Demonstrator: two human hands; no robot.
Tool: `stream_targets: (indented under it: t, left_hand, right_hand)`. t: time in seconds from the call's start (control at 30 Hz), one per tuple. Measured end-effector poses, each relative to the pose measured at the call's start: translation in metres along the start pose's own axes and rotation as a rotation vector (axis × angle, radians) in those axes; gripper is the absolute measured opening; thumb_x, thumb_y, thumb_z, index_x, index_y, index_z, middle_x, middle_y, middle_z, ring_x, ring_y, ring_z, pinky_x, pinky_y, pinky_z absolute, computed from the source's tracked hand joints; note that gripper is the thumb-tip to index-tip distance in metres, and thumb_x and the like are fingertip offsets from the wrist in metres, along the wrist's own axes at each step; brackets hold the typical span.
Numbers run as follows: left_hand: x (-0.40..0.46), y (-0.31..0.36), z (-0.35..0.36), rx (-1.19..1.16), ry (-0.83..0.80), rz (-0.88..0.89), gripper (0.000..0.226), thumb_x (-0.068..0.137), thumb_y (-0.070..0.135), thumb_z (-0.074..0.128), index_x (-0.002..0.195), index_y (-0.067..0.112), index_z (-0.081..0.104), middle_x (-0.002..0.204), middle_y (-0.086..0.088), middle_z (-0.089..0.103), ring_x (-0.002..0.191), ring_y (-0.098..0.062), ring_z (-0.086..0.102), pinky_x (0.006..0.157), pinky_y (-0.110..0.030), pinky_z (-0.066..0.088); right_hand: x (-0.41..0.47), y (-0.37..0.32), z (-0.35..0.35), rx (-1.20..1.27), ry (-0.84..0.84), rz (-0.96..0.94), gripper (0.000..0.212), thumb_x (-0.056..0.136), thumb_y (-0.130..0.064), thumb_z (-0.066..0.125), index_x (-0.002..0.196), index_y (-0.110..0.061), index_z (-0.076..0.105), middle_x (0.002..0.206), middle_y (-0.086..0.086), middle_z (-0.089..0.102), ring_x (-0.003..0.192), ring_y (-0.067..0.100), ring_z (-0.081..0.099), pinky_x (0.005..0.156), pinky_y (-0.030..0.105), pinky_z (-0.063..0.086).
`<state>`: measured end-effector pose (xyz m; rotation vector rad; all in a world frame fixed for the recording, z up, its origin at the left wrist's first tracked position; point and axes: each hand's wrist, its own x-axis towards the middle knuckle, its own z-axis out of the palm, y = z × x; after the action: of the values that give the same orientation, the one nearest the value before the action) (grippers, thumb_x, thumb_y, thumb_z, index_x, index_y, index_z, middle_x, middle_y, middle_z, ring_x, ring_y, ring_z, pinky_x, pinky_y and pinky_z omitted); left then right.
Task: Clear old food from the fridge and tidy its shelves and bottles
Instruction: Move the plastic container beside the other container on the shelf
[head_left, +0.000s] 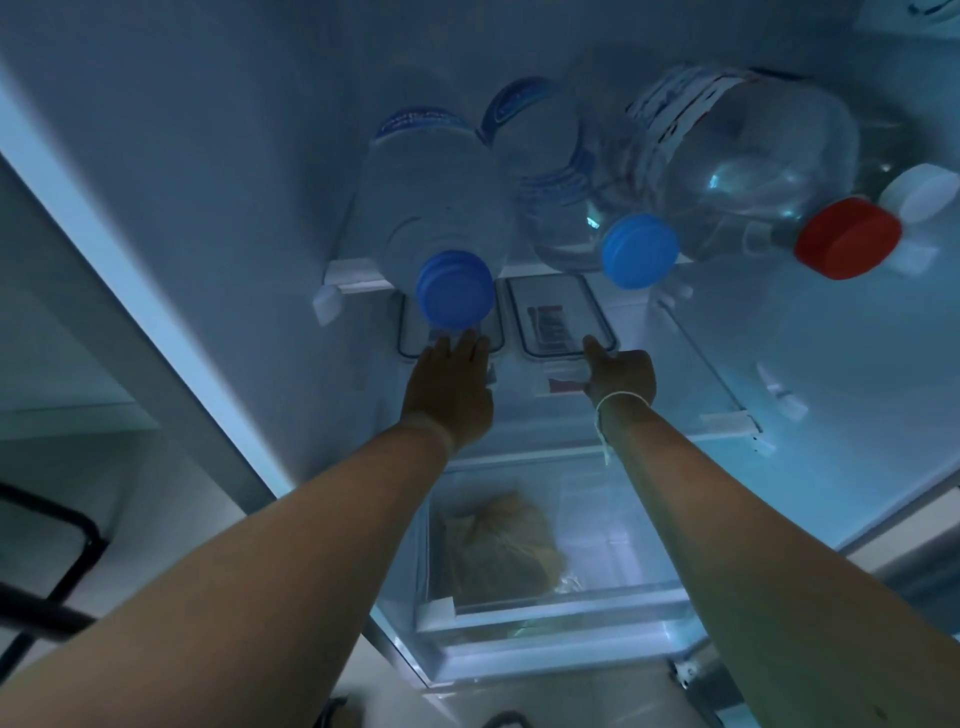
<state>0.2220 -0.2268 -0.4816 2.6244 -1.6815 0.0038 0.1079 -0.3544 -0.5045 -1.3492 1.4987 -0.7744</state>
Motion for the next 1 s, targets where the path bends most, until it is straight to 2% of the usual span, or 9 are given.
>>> stream_targets:
  t: [0.3,0.43,0.5,0.57,0.63,0.73,0.8,0.9,1.0]
  left_hand:
    - [-0.002,0.003,-0.002,0.019,-0.003,0.004,0.065,0.093,0.023,0.041,0.150,0.011,0.013,0.161,-0.008,0.013,0.146,-0.032,0.018,0.118,-0.040,0.018]
    - [-0.002,0.002,-0.005,-0.010,-0.038,-0.008,0.065,0.093,0.025,0.042,0.150,0.011,0.013,0.161,-0.007,0.011,0.147,-0.032,0.015,0.119,-0.041,0.016]
    - [-0.002,0.003,-0.010,-0.020,-0.048,-0.003,0.063,0.093,0.023,0.042,0.149,0.010,0.017,0.160,-0.007,0.015,0.146,-0.031,0.018,0.118,-0.040,0.019]
    - [-0.003,0.004,-0.017,-0.015,-0.066,-0.005,0.061,0.092,0.020,0.042,0.148,0.010,0.020,0.160,-0.008,0.016,0.146,-0.031,0.018,0.118,-0.040,0.020]
    - [-0.005,0.006,-0.022,0.001,-0.061,-0.014,0.061,0.092,0.017,0.040,0.148,0.008,0.019,0.160,-0.008,0.014,0.146,-0.031,0.017,0.118,-0.040,0.019]
    - [-0.015,0.021,-0.031,-0.001,-0.058,-0.018,0.061,0.092,0.015,0.038,0.149,0.007,0.017,0.161,-0.010,0.012,0.147,-0.031,0.017,0.118,-0.041,0.019]
    - [-0.023,0.034,-0.036,-0.018,-0.088,-0.015,0.061,0.094,0.013,0.036,0.150,0.008,0.014,0.161,-0.009,0.010,0.147,-0.031,0.016,0.118,-0.040,0.020]
    - [-0.041,0.057,-0.055,-0.035,-0.108,0.016,0.061,0.096,0.015,0.034,0.151,0.010,0.010,0.162,-0.006,0.006,0.148,-0.030,0.014,0.119,-0.039,0.020]
    - [-0.059,0.078,-0.074,-0.018,-0.058,0.065,0.059,0.096,0.018,0.035,0.150,0.008,0.015,0.161,-0.007,0.011,0.145,-0.031,0.022,0.118,-0.040,0.025]
  right_hand:
    - [0.006,-0.003,0.004,0.015,-0.036,0.033,0.068,0.080,-0.051,0.063,0.114,0.007,0.056,0.111,0.023,0.068,0.103,0.036,0.066,0.077,0.031,0.048]
    - [0.006,-0.004,0.001,0.121,-0.085,0.054,0.065,0.076,-0.053,0.066,0.101,0.006,0.058,0.089,0.014,0.063,0.095,0.034,0.065,0.093,0.046,0.053]
    - [0.000,-0.005,-0.005,0.196,-0.124,0.082,0.056,0.079,-0.051,0.063,0.101,0.000,0.059,0.096,0.013,0.060,0.078,0.028,0.059,0.095,0.046,0.052]
    - [-0.005,-0.002,-0.011,0.275,-0.130,0.116,0.064,0.077,-0.055,0.062,0.117,-0.005,0.057,0.107,0.010,0.055,0.077,0.026,0.058,0.098,0.046,0.051]
    - [-0.009,0.003,-0.017,0.267,-0.121,0.096,0.059,0.071,-0.062,0.063,0.094,-0.008,0.057,0.097,0.009,0.054,0.089,0.026,0.055,0.100,0.047,0.049]
    - [-0.022,0.005,-0.036,0.190,-0.097,0.071,0.054,0.077,-0.055,0.062,0.056,-0.009,0.045,0.062,0.007,0.046,0.078,0.029,0.050,0.096,0.051,0.050]
    - [-0.033,0.005,-0.048,0.146,-0.101,0.064,0.055,0.081,-0.051,0.061,0.050,-0.010,0.040,0.058,0.009,0.042,0.072,0.029,0.047,0.094,0.053,0.050]
    - [-0.053,0.003,-0.078,0.090,-0.111,0.029,0.056,0.080,-0.050,0.061,0.049,-0.012,0.034,0.066,0.014,0.038,0.071,0.027,0.043,0.095,0.056,0.049]
    - [-0.076,-0.004,-0.111,0.021,-0.118,-0.004,0.052,0.083,-0.047,0.060,0.050,-0.011,0.043,0.061,0.012,0.042,0.078,0.030,0.049,0.097,0.053,0.048]
